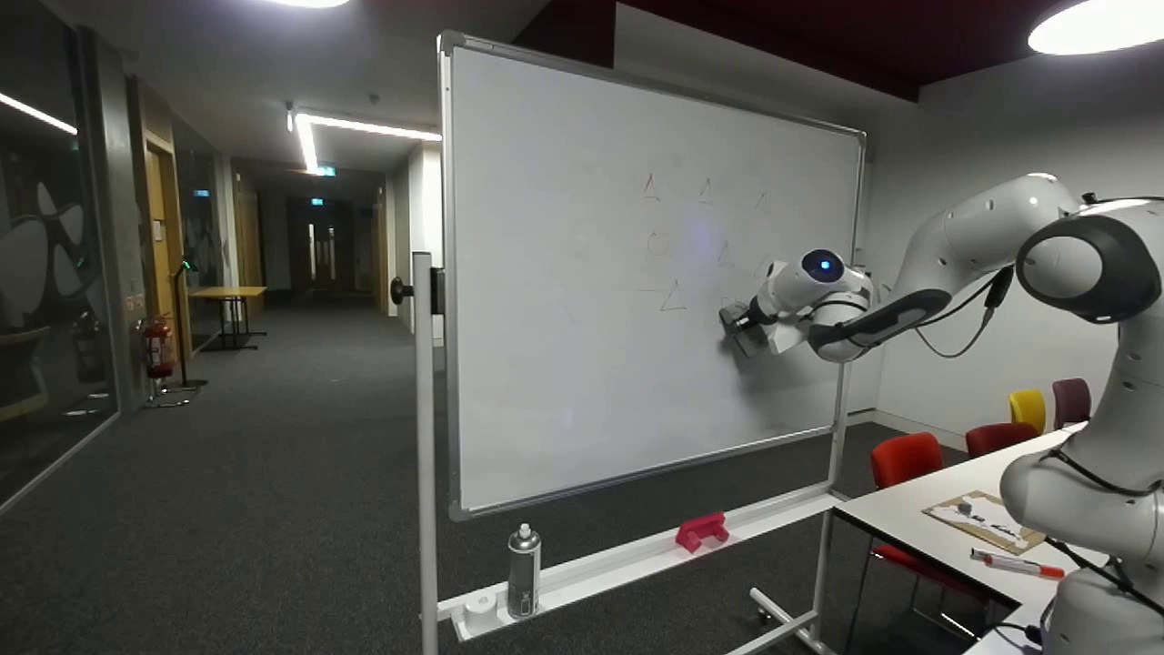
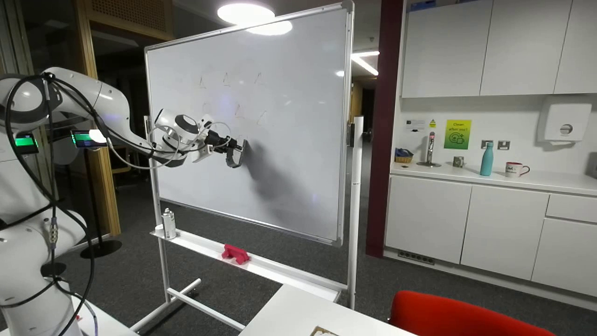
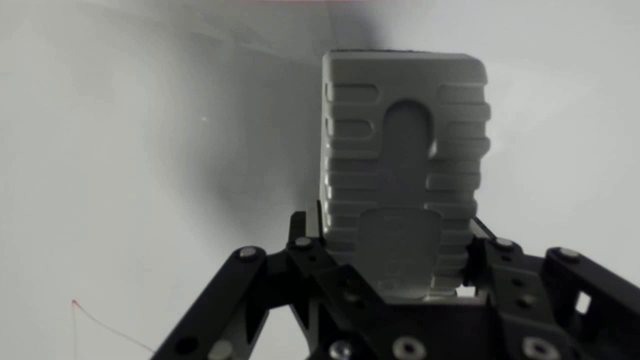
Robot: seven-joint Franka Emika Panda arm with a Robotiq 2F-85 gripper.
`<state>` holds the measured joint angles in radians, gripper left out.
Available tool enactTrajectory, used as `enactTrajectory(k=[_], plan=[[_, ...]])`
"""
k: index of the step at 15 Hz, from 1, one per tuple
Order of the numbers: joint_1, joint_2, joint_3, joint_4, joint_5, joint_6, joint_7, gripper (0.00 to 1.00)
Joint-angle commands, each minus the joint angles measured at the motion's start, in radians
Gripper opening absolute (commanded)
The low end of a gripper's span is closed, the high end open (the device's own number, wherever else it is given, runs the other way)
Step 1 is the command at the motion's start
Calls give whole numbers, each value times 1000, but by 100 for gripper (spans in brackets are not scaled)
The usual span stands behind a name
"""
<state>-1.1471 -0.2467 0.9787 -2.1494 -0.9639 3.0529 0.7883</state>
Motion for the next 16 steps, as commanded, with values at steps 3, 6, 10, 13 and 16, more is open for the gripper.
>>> enactTrajectory(k=[3, 6, 10, 13, 16], plan=[[-104, -24, 32, 43, -95, 146, 30, 35], [-69, -17, 12, 3, -61, 119, 4, 60], [-101, -29, 29, 11, -81, 185, 26, 35], [-120, -25, 39, 17, -86, 256, 20, 35], [-156, -38, 60, 25, -67, 329, 6, 35]])
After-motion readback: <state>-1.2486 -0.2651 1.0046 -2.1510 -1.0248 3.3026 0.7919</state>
